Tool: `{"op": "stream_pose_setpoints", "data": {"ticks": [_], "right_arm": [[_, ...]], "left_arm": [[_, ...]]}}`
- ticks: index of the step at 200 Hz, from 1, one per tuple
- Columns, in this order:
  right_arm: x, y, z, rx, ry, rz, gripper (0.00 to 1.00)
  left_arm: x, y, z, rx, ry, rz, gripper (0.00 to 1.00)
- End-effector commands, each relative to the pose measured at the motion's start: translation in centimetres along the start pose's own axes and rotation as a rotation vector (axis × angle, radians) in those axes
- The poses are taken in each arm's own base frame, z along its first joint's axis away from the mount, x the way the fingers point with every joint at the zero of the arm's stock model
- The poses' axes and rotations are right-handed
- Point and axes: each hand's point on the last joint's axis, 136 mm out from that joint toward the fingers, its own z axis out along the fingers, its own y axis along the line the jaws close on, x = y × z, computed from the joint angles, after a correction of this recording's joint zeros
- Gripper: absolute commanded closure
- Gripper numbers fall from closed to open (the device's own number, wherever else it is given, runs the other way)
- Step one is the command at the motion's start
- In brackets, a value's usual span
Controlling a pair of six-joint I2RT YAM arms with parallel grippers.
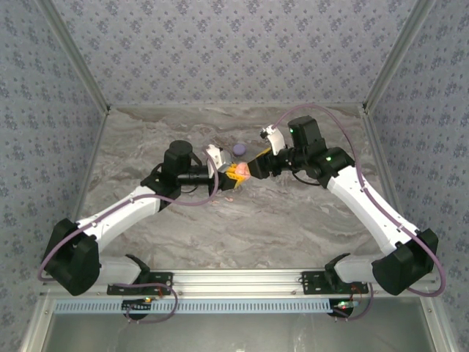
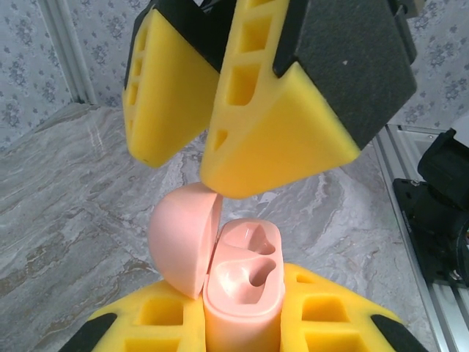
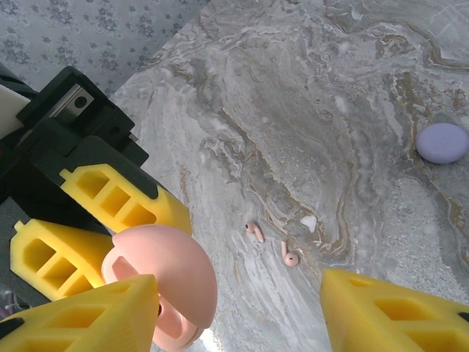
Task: Insert wireless bluetooth earbuds into charging case
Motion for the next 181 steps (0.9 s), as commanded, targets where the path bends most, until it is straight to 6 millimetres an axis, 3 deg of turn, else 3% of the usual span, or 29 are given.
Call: {"op": "stream_pose_setpoints", "data": {"ticks": [1, 70, 135, 181], "right_arm": [[-0.8, -0.2, -1.0, 0.032, -0.021, -0.004, 0.38], [-0.5, 0.8, -1.2, -0.016, -0.022, -0.028, 0.37], [0.1, 2.3, -0.3, -0.125, 0.013, -0.049, 0.47], [0.2, 3.2, 0.2, -0.170, 0.030, -0.071, 0.52]], "left_arm": [[-1.4, 0.3, 0.4, -0.012, -0.027, 0.024, 1.00], [-1.4, 1.3, 0.3, -0.056, -0.022, 0.005, 1.00], [-2.4, -0.5, 0.2, 0.052, -0.049, 0.009, 1.00], [-2.8, -0.7, 0.2, 0.067, -0.052, -0.007, 1.00]]}}
